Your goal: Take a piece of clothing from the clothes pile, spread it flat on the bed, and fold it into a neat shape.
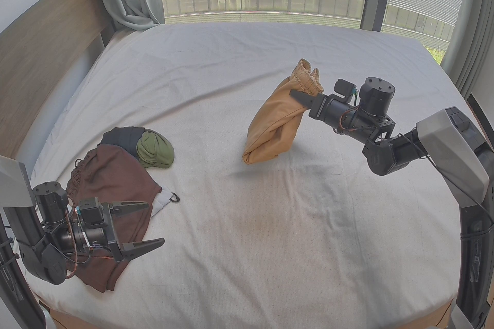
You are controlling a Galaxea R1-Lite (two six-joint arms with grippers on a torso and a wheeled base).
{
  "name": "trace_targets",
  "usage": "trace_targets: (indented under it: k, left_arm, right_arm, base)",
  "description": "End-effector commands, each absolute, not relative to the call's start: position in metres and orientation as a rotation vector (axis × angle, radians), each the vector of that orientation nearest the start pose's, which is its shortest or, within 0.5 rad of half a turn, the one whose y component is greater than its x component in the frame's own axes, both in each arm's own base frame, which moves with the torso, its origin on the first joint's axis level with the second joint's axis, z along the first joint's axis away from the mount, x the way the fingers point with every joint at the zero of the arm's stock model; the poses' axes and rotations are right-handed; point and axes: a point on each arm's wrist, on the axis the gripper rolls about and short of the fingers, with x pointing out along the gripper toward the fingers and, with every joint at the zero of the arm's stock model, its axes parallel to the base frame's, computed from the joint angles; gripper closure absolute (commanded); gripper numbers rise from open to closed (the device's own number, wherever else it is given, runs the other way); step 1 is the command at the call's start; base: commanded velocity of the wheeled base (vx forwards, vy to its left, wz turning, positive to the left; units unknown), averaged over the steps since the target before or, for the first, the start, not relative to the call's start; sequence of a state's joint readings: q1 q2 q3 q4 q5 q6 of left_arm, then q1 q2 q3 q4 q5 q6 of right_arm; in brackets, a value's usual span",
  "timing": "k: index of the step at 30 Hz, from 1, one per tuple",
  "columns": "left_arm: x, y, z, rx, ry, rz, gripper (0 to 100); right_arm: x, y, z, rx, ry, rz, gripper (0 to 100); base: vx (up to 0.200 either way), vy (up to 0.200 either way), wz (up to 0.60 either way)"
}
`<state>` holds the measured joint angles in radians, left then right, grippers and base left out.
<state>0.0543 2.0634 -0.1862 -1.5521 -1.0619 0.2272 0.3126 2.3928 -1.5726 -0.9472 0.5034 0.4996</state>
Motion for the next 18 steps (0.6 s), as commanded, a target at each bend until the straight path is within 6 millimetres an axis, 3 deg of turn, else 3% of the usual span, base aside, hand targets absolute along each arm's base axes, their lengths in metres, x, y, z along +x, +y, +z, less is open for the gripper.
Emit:
trace_targets:
  k: [1, 5, 7, 8, 12, 15, 18]
  left_arm:
    - [0.248, -0.007, 0.045, 0.025, 0.175, -1.026, 0]
    - [0.247, -0.007, 0.044, 0.023, 0.179, -1.027, 0]
    - [0.247, -0.008, 0.044, 0.023, 0.181, -1.03, 0]
    - [0.247, -0.009, 0.044, 0.022, 0.183, -1.035, 0]
    - [0.245, -0.009, 0.044, 0.019, 0.188, -1.035, 0]
    - [0.244, -0.009, 0.043, 0.017, 0.191, -1.033, 0]
    - [0.244, -0.01, 0.043, 0.016, 0.192, -1.036, 0]
  right_arm:
    - [0.475, 0.166, 0.138, 0.458, 0.073, 0.832, 100]
    - [0.491, 0.168, 0.107, 0.464, 0.123, 0.814, 100]
    - [0.491, 0.168, 0.107, 0.464, 0.123, 0.814, 100]
    - [0.499, 0.173, 0.08, 0.468, 0.168, 0.806, 100]
    - [0.503, 0.168, 0.042, 0.471, 0.245, 0.769, 100]
    - [0.497, 0.157, 0.021, 0.455, 0.303, 0.724, 100]
    - [0.483, 0.147, 0.018, 0.442, 0.312, 0.705, 100]
  base:
    - [0.0, 0.0, 0.0]
    - [0.0, 0.0, 0.0]
    - [0.0, 0.0, 0.0]
    - [0.0, 0.0, 0.0]
    - [0.0, 0.0, 0.0]
    - [0.0, 0.0, 0.0]
    - [0.0, 0.0, 0.0]
